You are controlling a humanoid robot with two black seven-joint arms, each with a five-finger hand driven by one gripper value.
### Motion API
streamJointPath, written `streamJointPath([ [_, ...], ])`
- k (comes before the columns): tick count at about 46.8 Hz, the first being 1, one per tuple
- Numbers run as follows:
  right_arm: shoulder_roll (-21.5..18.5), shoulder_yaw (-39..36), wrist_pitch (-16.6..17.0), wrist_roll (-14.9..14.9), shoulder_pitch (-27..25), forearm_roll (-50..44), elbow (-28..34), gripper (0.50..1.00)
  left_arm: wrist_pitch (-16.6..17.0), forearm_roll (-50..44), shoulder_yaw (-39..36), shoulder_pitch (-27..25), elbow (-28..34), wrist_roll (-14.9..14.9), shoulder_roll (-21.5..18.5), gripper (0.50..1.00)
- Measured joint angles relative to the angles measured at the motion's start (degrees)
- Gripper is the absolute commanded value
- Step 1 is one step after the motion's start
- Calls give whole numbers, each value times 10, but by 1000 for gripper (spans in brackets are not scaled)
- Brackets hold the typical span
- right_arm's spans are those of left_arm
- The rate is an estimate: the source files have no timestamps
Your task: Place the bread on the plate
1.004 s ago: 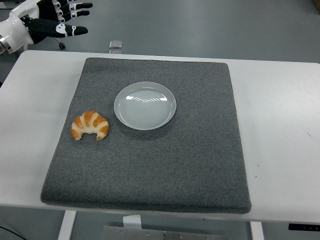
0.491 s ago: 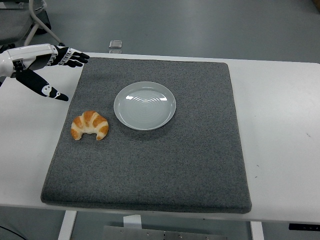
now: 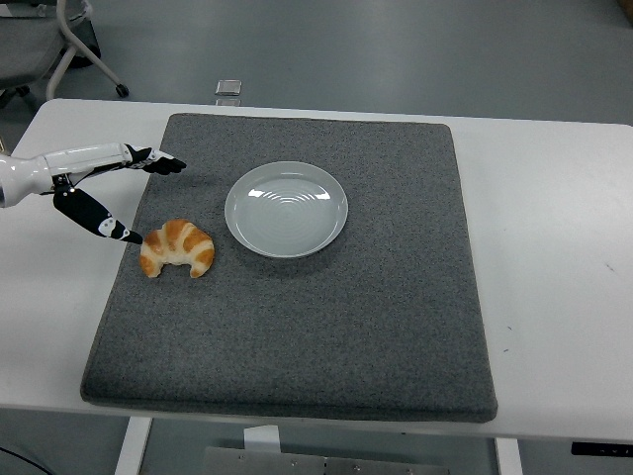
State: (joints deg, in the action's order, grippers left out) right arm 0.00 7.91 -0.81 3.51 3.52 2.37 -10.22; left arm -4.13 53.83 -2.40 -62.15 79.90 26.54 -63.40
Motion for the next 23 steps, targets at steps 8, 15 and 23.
streamJointPath([
  [8,0,0,0,0,0,0,0,930,32,2,-3,13,-3,0,24,988],
  [15,0,0,-1,0,0,0,0,930,42,3,-3,39,-14,2,44,988],
  [23,0,0,-1,0,0,0,0,930,57,8,-2,66,-34,6,65,988],
])
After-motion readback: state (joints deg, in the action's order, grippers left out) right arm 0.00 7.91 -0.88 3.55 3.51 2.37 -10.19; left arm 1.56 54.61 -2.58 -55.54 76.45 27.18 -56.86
